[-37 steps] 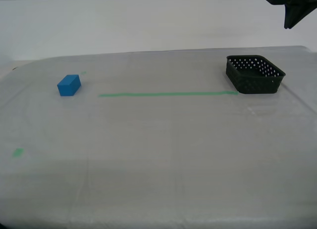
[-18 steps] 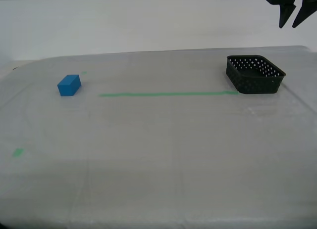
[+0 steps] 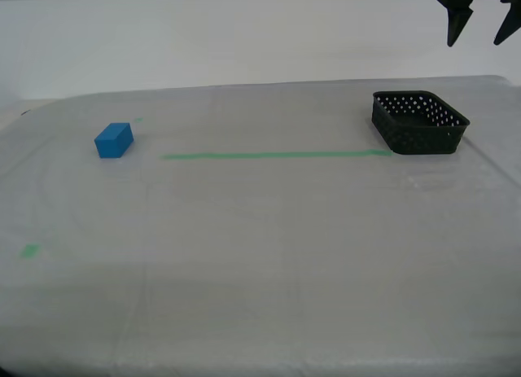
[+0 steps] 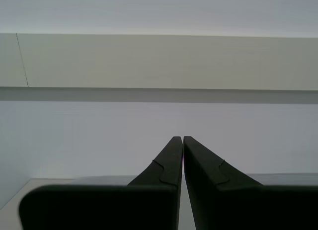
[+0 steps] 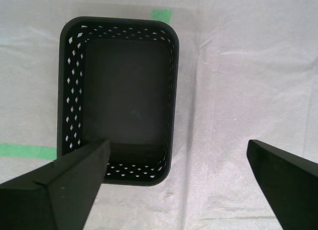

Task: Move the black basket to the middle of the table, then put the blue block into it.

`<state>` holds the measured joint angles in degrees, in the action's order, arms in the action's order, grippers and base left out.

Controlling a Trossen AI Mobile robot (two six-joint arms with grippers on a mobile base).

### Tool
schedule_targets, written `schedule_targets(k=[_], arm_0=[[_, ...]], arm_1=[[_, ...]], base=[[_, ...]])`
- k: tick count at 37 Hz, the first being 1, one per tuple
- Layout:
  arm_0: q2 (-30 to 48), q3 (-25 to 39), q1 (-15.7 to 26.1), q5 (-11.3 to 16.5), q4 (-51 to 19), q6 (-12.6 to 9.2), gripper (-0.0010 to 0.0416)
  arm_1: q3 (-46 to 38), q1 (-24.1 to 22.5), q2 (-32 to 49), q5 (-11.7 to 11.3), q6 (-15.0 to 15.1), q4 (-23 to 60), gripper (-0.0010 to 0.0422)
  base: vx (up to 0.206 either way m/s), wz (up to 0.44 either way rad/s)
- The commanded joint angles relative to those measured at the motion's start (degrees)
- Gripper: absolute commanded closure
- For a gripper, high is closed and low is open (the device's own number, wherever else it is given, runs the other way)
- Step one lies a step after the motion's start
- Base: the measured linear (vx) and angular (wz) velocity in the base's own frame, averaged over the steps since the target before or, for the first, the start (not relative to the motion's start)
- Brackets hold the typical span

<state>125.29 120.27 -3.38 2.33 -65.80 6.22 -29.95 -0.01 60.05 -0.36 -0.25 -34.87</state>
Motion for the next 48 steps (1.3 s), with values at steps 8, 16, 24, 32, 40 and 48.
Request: schedule_targets(k=[8,16,24,32,40,48], arm_0=[[0.0,-0.02,0.02,2.82,1.27,1.09,0.0019],[0.0,-0.33,0.04,3.13,1.62,1.51,0.0004],[0.0,-0.42,-0.02,1.86,1.73,0.76,0.0006],[0.04,-3.76,-0.02,2.12,5.9,0.59,0.0005],[0.04,-8.11,-0.2,2.12,10.45,0.59,0.0005],[0.04,-12.0,-0.48,2.08,14.34,0.52,0.0005]], arm_1=[[-0.02,-0.02,-0.02,-0.04,0.09,-0.31,0.0412],[-0.02,-0.02,-0.02,-0.04,0.09,-0.31,0.0412],[-0.02,-0.02,-0.02,-0.04,0.11,-0.31,0.0412],[-0.02,-0.02,-0.02,-0.04,0.09,-0.31,0.0412],[-0.02,0.0,-0.02,-0.04,0.09,-0.31,0.0412],[-0.02,-0.02,-0.02,-0.04,0.09,-0.31,0.0412]], base=[[0.0,0.0],[0.0,0.0],[0.0,0.0],[0.0,0.0],[0.0,0.0],[0.0,0.0]])
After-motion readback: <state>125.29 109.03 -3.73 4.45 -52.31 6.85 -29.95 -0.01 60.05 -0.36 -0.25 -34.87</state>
